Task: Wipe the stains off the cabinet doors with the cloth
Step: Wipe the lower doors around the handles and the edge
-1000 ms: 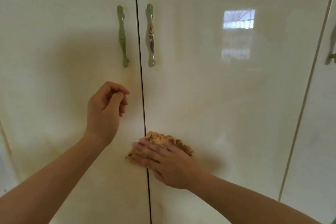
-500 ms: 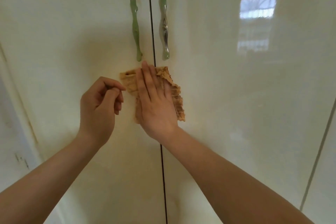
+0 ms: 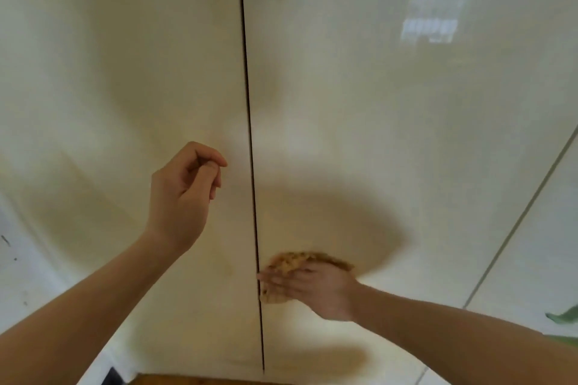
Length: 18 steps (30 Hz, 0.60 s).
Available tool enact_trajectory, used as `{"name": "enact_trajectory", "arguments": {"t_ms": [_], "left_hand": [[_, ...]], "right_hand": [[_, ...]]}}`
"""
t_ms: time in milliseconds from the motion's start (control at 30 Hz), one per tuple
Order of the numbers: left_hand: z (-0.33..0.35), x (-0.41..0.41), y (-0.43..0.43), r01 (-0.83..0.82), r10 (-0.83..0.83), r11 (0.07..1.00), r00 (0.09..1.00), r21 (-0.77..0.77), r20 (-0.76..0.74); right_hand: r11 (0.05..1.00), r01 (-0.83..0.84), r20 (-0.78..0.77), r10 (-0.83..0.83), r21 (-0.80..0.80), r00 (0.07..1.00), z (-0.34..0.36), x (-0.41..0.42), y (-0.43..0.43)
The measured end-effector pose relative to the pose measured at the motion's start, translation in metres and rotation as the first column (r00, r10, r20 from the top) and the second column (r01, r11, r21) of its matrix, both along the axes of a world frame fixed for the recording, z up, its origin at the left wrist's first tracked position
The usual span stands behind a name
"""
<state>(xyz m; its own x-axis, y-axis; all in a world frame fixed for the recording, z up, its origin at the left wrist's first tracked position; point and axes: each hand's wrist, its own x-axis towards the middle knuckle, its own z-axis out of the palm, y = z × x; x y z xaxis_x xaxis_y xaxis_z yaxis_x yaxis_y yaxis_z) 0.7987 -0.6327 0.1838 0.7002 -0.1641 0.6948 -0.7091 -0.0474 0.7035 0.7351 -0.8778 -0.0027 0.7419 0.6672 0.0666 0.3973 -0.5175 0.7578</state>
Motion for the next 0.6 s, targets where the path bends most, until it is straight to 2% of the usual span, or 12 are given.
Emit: {"name": "enact_trajectory", "arguments": {"t_ms": [67,167,267,367,433,533,600], "left_hand": [[0.002,-0.004,-0.002,-0.003,0.001,0.998,0.999,0.068,0.032],[0.019,-0.013,-0.009,-0.015,0.001,0.995,0.991,0.100,0.136],[0.032,-0.014,-0.013,-0.040,0.033,0.998,0.987,0.046,0.159],[0.024,-0.015,-0.008,-0.065,0.055,0.997,0.982,0.050,0.183],[0.006,-0.015,-0.006,-0.073,0.061,0.996,0.981,0.060,0.186],[-0.034,-0.015,-0.004,-0.074,0.058,0.992,0.986,0.100,0.156],[-0.063,-0.015,-0.004,-0.071,0.041,0.983,0.983,0.166,0.180]], "right_hand": [[0.973,-0.091,0.150,0.059,0.213,0.987,0.075,-0.005,-0.007],[0.866,-0.062,0.382,-0.154,0.497,0.911,0.187,-0.010,0.005],[0.717,-0.107,0.438,-0.293,0.688,0.850,0.219,-0.001,0.031],[0.675,-0.129,0.443,-0.316,0.726,0.839,0.185,0.014,0.061],[0.705,-0.100,0.360,-0.230,0.702,0.904,0.137,0.025,0.078],[0.829,0.001,0.120,-0.082,0.559,0.989,0.039,0.026,0.081],[0.925,0.031,-0.062,-0.008,0.378,0.998,-0.033,0.020,0.063]]}}
